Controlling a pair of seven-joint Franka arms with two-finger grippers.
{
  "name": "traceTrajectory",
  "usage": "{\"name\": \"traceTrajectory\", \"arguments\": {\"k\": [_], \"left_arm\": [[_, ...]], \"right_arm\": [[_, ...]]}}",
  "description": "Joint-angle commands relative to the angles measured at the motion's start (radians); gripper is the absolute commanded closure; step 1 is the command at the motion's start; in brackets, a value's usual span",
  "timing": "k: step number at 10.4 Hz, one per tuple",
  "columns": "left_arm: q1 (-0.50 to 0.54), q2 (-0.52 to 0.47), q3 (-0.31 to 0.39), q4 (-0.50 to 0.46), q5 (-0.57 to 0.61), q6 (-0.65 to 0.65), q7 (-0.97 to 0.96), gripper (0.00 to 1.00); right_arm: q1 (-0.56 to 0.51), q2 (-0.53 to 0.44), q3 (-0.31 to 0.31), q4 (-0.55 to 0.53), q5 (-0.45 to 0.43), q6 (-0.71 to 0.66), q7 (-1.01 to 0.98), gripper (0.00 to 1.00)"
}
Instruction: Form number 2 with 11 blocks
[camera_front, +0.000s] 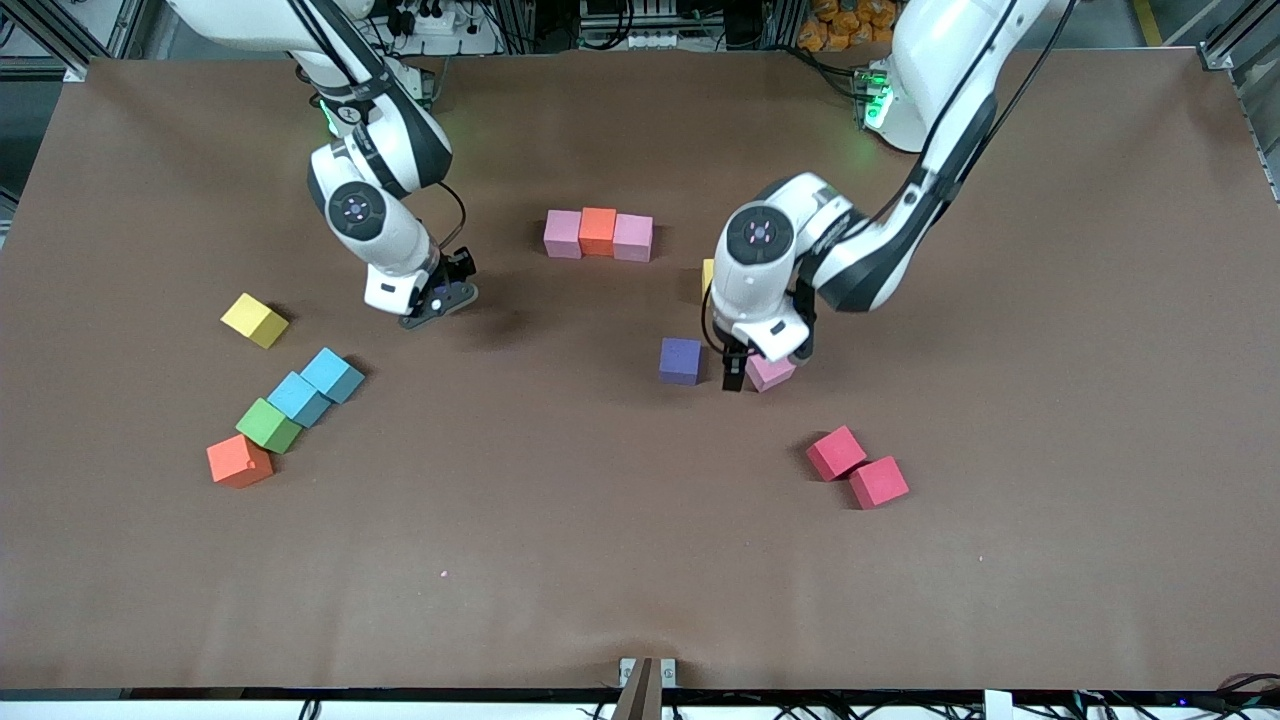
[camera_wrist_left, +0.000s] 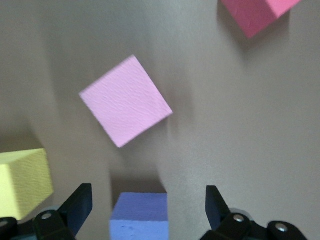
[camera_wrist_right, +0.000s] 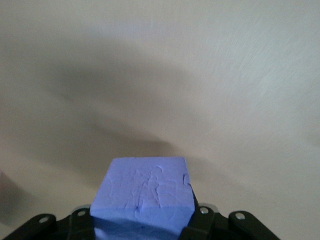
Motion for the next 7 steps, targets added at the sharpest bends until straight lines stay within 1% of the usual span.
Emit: {"name": "traceTrajectory", "arguments": {"k": [1,2,3,4,5,7], "left_arm": [[-0.007,0.070,-0.010,0.085,0.021,-0.007,-0.005,0.00],[-0.010,0.071,-0.010,0.086,0.019,0.004,-0.011,0.00],[-0.014,0.079,-0.011,0.088,0.022,0.004,-0.021,0.00],[-0.052,0.087,-0.011,0.086,0.019,0.004,-0.022,0.00],[-0.077,0.087,-0.011,0.083,0.013,0.004,-0.039,0.00],[-0.059,0.091,-0.010,0.088,0.009,0.011,-0.119,0.00]], "right_arm": [[0.038,-0.005,0.013,0.153,0.105,-0.087,0.039,0.78],[0.066,0.018,0.013,0.224,0.109,-0.132,0.096,0.78],[0.121,0.055,0.010,0.294,0.106,-0.164,0.169,0.78],[0.181,0.102,0.001,0.351,0.096,-0.164,0.262,0.78],[0.239,0.145,-0.024,0.404,0.092,-0.163,0.332,0.78],[0.435,0.210,-0.166,0.490,0.092,-0.161,0.477,0.78]]}}
